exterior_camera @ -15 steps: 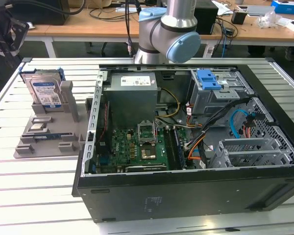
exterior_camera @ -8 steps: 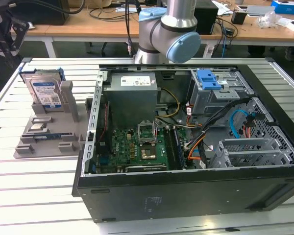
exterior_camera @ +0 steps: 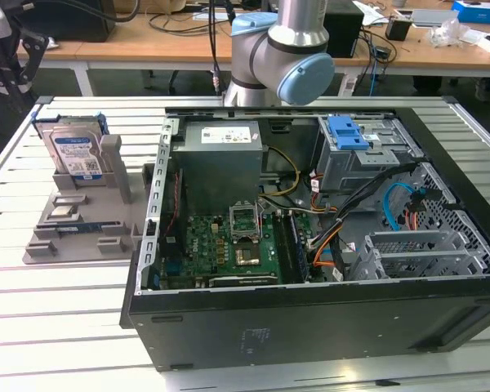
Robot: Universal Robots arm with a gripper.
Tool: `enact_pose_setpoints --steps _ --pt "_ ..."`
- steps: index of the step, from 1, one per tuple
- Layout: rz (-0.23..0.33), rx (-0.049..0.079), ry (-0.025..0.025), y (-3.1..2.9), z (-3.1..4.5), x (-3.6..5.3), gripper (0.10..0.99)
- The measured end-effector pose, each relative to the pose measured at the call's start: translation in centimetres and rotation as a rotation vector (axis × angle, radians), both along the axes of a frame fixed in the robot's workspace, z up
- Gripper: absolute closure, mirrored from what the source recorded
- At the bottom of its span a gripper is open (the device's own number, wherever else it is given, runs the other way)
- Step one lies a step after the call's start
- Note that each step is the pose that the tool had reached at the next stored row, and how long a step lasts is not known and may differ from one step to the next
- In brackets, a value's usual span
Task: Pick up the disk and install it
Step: 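Pick up the disk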
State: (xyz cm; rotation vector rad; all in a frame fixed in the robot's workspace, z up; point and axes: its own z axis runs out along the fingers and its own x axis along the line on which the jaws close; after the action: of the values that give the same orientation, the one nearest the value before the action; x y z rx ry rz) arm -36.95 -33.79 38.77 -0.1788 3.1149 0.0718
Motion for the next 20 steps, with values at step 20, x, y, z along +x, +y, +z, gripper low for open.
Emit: enact_pose_setpoints --steps 20 --pt "0.232 0.0 0.0 0.0 0.0 0.0 0.98"
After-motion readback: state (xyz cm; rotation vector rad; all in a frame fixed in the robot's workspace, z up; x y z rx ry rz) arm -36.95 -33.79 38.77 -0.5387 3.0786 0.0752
